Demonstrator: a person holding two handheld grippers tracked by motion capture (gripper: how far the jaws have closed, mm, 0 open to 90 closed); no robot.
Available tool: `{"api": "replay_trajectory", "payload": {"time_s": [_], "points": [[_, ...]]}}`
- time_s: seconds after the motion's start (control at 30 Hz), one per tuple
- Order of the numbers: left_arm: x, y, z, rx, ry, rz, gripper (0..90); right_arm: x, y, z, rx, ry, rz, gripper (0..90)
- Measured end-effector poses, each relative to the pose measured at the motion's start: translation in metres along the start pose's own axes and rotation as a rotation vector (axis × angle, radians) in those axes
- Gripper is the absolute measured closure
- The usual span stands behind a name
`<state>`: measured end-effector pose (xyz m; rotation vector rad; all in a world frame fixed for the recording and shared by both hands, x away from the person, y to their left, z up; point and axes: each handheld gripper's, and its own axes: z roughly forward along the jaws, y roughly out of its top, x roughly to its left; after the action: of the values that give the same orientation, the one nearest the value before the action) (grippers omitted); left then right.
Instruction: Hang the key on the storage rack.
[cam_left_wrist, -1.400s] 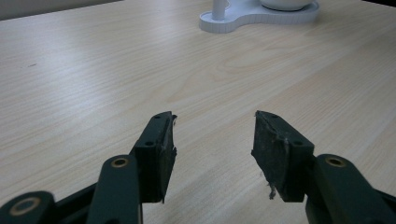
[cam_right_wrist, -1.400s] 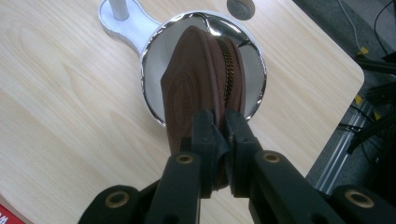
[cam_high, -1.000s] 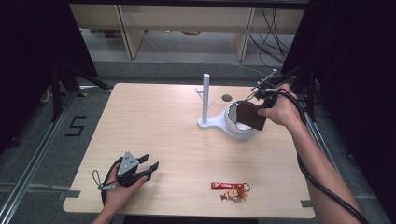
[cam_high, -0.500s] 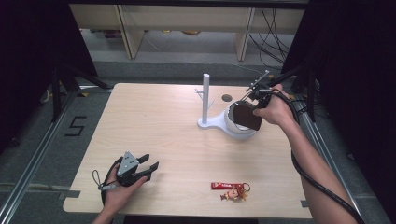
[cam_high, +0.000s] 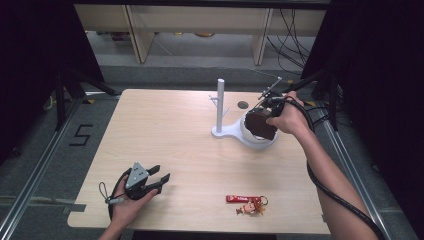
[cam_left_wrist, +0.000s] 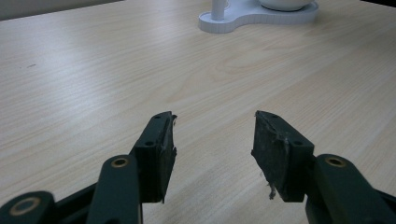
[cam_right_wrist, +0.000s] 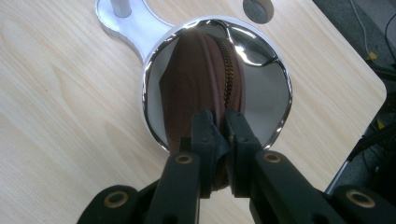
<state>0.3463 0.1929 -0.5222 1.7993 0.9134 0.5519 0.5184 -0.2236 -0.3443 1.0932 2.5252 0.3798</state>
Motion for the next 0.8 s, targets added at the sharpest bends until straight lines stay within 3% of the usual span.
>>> {"api": "replay_trajectory", "payload": {"time_s": [0.17, 0.3, 0.47, 0.57, 0.63, 0.8], "points": [[-0.001, 0.0, -0.001, 0.011, 0.007, 0.005, 47.4, -0.003, -0.001, 0.001, -0.006, 0.003, -0.02, 82.4], [-0.001, 0.0, 0.0, 0.008, 0.005, 0.008, 47.4, -0.008, -0.003, 0.004, -0.019, -0.004, -0.066, 77.1], [-0.001, 0.0, 0.0, 0.008, 0.004, 0.008, 47.4, -0.014, -0.006, 0.01, -0.039, -0.016, -0.088, 64.1], [-0.001, 0.0, 0.0, 0.006, 0.004, 0.003, 47.3, -0.016, -0.008, 0.016, -0.04, -0.027, -0.089, 55.8], [-0.001, 0.0, -0.001, 0.01, 0.006, 0.002, 47.3, -0.016, -0.01, 0.016, -0.056, -0.031, -0.057, 52.9], [-0.001, 0.0, 0.0, 0.011, 0.005, 0.008, 47.3, -0.017, -0.015, 0.009, -0.09, -0.038, -0.056, 49.8]]}}
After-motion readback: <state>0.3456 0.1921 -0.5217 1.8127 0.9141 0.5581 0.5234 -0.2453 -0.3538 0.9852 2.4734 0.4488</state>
